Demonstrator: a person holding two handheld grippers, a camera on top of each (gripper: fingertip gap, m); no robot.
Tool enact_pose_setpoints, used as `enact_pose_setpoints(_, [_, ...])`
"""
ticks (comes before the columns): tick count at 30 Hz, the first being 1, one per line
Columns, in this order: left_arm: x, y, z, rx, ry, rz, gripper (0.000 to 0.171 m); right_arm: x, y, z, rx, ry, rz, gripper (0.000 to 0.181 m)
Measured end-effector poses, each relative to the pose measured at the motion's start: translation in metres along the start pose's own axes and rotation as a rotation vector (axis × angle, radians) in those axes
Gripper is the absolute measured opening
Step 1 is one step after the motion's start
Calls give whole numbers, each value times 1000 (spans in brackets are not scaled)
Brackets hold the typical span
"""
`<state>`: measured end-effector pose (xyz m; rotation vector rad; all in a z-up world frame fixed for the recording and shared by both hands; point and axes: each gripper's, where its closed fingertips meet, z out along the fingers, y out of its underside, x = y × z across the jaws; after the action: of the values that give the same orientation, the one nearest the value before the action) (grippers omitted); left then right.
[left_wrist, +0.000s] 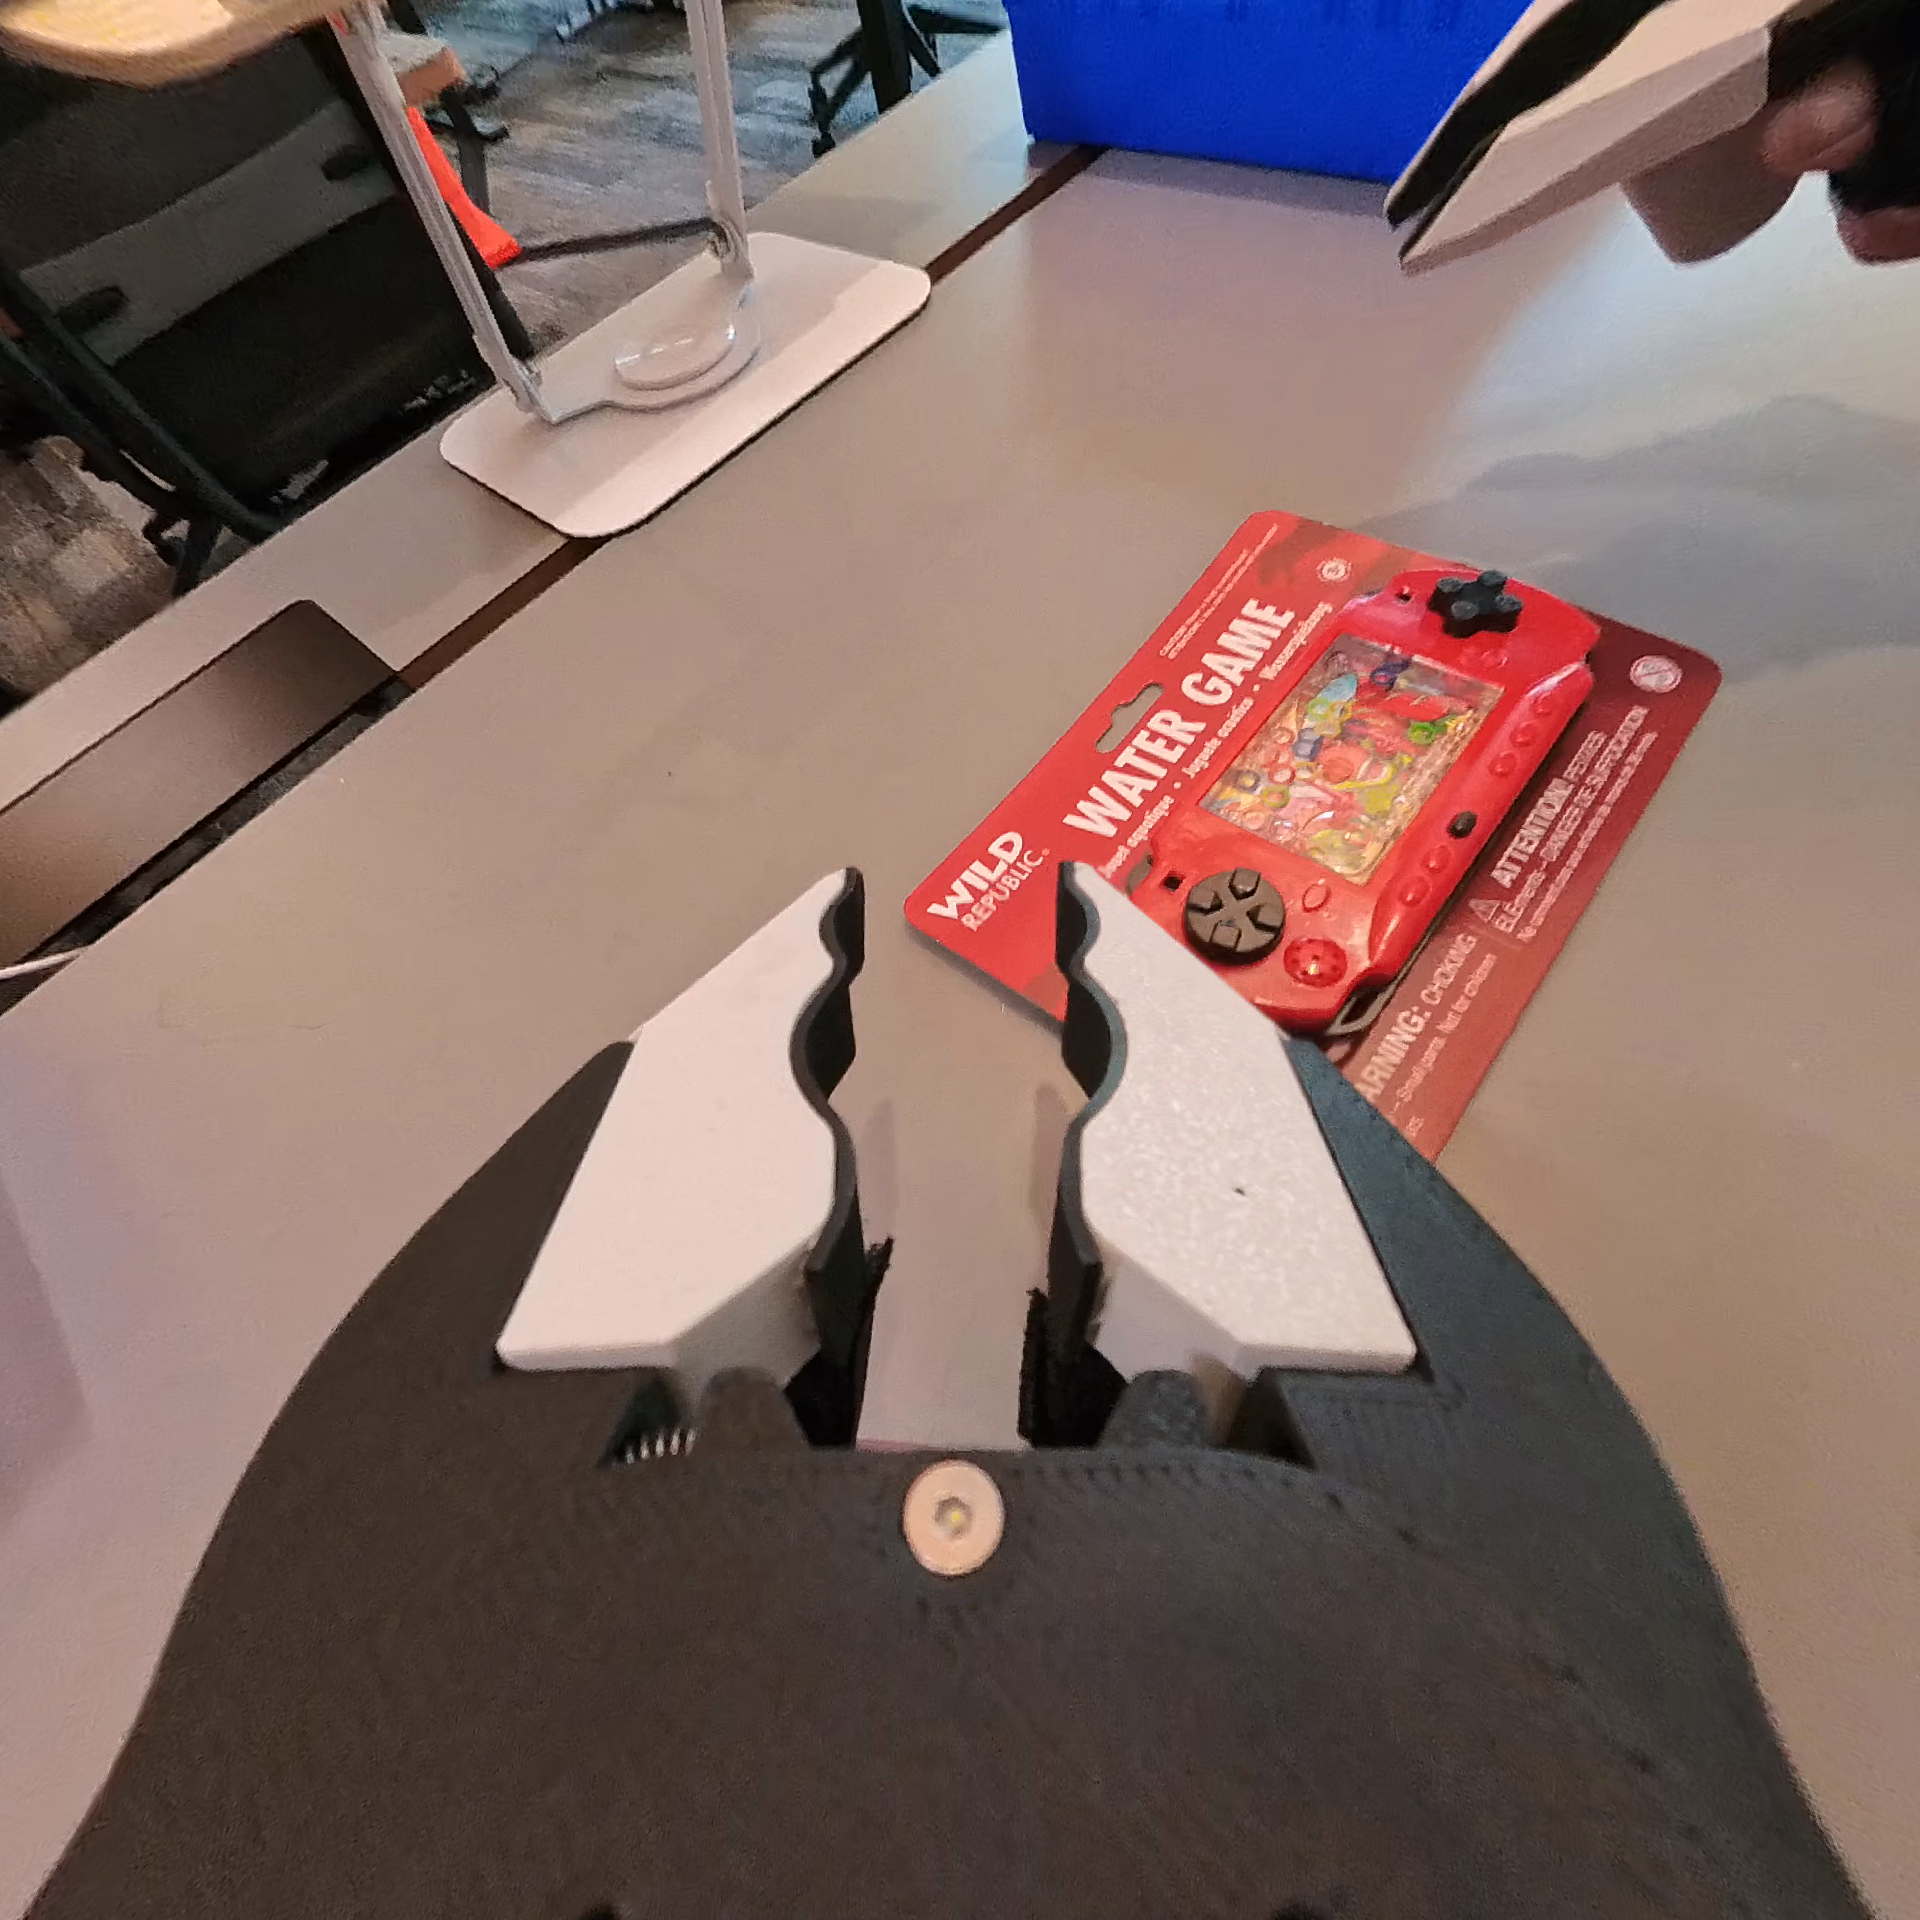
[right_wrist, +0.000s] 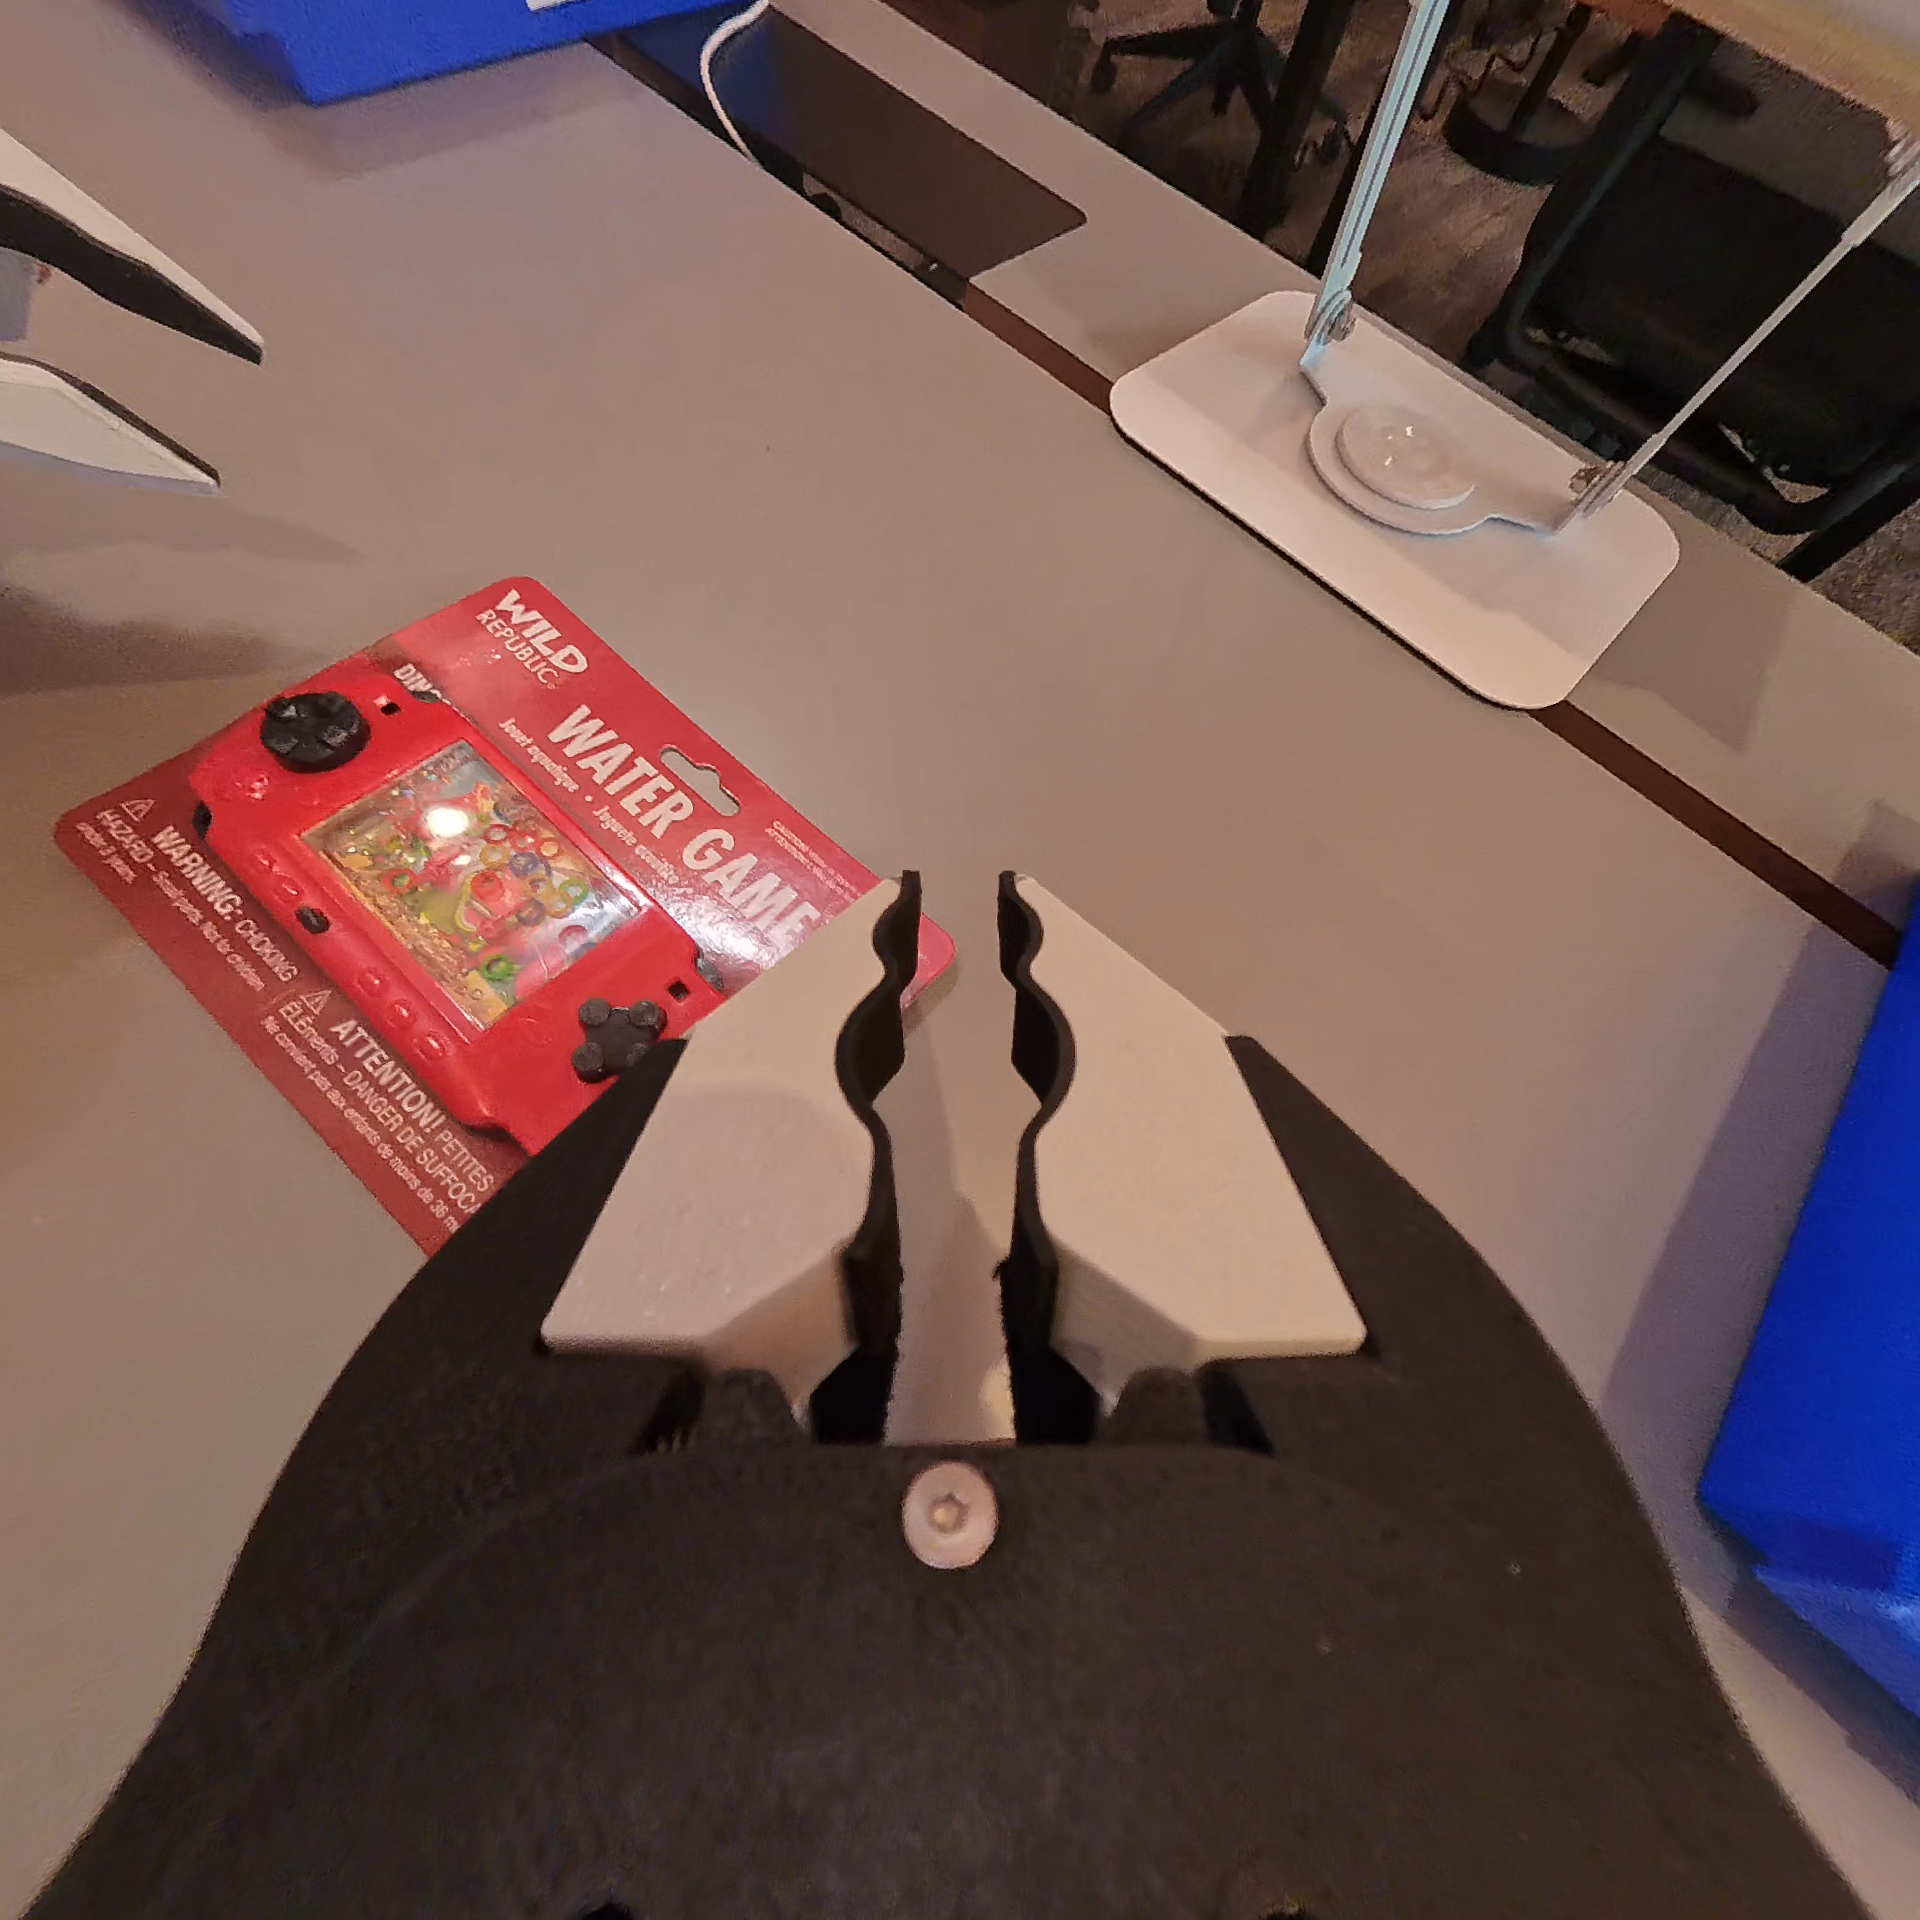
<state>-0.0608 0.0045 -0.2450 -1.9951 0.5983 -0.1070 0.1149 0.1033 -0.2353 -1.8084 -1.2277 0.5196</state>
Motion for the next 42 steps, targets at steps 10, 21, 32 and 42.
enact_pose_setpoints(10, [1, 16, 9, -47, 31, -32, 34, 4, 9, 2, -15, -16, 39, 12])
enact_pose_setpoints(21, [-5, 16, 10, -48, -14, -35, 35, 4, 10, 3, -18, -16, 40, 12])
enact_pose_setpoints(32, [3, 17, 11, -50, 32, -52, 35, -4, 17, 4, -55, -67, 37, 25])
enact_pose_setpoints(42, [8, 16, 11, -43, 63, -57, 35, -15, 27, 6, -98, -137, 22, 30])
